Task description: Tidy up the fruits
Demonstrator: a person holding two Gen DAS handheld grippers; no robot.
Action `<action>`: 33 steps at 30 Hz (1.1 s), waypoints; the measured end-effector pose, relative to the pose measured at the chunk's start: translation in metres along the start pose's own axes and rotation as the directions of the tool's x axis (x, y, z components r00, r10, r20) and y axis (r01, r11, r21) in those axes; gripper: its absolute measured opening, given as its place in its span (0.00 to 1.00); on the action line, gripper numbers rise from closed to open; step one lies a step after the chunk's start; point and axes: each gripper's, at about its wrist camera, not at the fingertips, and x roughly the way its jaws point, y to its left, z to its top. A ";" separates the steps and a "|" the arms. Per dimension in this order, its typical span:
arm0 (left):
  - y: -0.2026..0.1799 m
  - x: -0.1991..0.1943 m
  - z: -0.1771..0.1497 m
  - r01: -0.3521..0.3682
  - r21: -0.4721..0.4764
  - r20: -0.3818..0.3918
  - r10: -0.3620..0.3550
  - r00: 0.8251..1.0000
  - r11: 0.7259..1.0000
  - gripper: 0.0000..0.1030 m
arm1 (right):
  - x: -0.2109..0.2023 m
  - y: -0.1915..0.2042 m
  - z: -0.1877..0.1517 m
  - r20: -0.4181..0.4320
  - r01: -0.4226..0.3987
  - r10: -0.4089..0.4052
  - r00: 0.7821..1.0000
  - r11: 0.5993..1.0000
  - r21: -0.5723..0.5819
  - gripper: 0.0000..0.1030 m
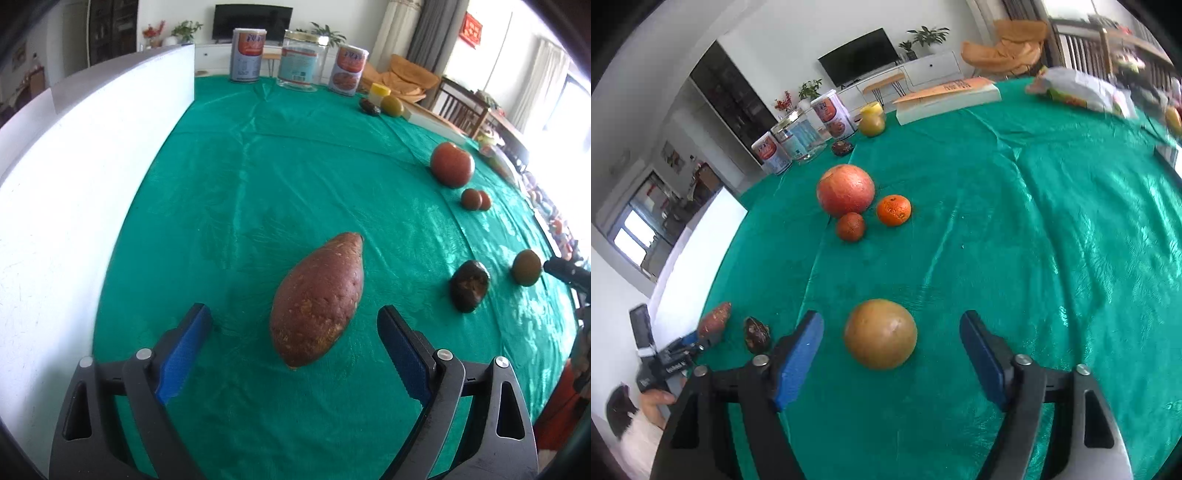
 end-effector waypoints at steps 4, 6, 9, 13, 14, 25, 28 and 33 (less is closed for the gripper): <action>-0.010 0.004 0.001 -0.032 0.065 -0.043 0.035 0.998 0.997 0.88 | 0.024 0.022 -0.006 -0.040 0.073 -0.078 0.996 0.991 -0.114 0.83; -0.025 0.010 0.000 -0.069 0.151 -0.057 0.078 0.995 0.986 0.85 | 0.035 0.022 -0.004 -0.044 0.077 -0.082 0.996 0.991 -0.107 0.82; -0.041 0.014 0.002 -0.093 0.236 -0.048 0.107 0.993 0.967 0.53 | 0.042 0.017 -0.002 -0.055 0.092 -0.096 0.994 0.993 -0.070 0.52; -0.040 0.009 0.010 -0.094 0.179 -0.048 0.105 0.993 0.979 0.41 | 0.032 0.011 -0.003 -0.047 0.057 -0.057 0.997 0.998 -0.006 0.47; -0.038 0.003 0.010 -0.087 0.151 -0.043 0.095 0.995 0.985 0.41 | 0.027 0.011 -0.005 -0.049 0.045 -0.045 0.998 0.999 0.004 0.47; 0.031 -0.151 0.024 0.160 -0.191 0.110 -0.141 0.984 0.968 0.33 | 0.024 0.186 0.010 -0.233 -0.404 0.368 0.900 0.905 -0.131 0.47; 0.092 -0.170 0.034 0.052 -0.283 0.107 -0.022 0.994 0.958 0.22 | 0.033 0.274 0.019 -0.281 -0.492 0.424 0.861 0.835 -0.246 0.47; 0.190 -0.162 0.040 -0.158 -0.403 0.021 0.182 0.983 0.901 0.09 | 0.066 0.402 0.030 -0.343 -0.547 0.434 0.833 0.738 -0.396 0.47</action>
